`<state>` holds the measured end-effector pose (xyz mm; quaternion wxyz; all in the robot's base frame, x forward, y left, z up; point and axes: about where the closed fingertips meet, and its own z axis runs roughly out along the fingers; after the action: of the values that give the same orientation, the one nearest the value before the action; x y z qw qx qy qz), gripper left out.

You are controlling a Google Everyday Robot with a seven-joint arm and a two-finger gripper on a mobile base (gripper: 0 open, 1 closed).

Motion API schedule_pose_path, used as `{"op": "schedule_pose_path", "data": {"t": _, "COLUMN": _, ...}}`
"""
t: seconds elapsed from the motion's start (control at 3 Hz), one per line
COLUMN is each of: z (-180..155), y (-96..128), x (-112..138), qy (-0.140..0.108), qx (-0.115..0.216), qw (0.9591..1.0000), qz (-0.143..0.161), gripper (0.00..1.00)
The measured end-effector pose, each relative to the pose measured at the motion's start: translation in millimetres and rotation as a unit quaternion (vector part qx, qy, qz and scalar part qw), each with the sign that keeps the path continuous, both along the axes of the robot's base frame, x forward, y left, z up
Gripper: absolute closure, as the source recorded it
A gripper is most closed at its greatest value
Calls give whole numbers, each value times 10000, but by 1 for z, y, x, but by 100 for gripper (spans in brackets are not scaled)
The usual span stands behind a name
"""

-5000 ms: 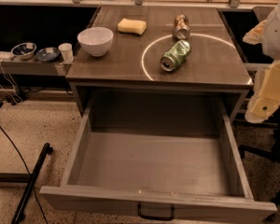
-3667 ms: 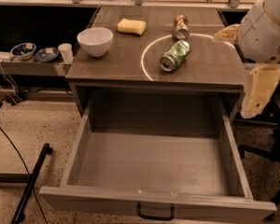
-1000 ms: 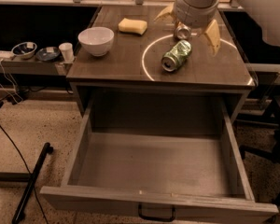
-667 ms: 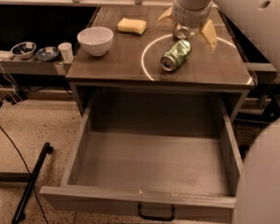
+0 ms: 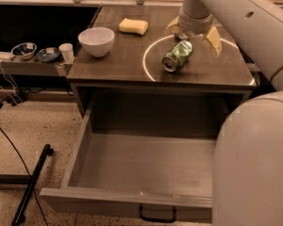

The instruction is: Place green can into top drawer

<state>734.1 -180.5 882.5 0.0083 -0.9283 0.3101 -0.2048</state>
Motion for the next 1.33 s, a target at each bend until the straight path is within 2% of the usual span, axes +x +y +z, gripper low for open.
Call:
{"op": "schedule_pose_path", "data": {"t": 0.33, "z": -30, "y": -10, "x": 2, "qy": 311, "qx": -107, "qw": 9995, "qz": -21, "gripper": 17}}
{"op": "schedule_pose_path", "data": {"t": 0.67, "z": -50, "y": -10, "x": -4, "qy": 592, "qx": -87, "qw": 9982, "qz": 39, "gripper": 41}}
{"op": "schedule_pose_path", "data": {"t": 1.0, "z": -58, "y": -4, "x": -16, "qy": 885, "qx": 332, "qw": 9955, "qz": 90, "gripper": 63}}
{"op": "schedule_pose_path", "data": {"t": 1.33, "z": -55, "y": -4, "x": -17, "qy": 901, "qx": 361, "qw": 9952, "qz": 93, "gripper": 87}}
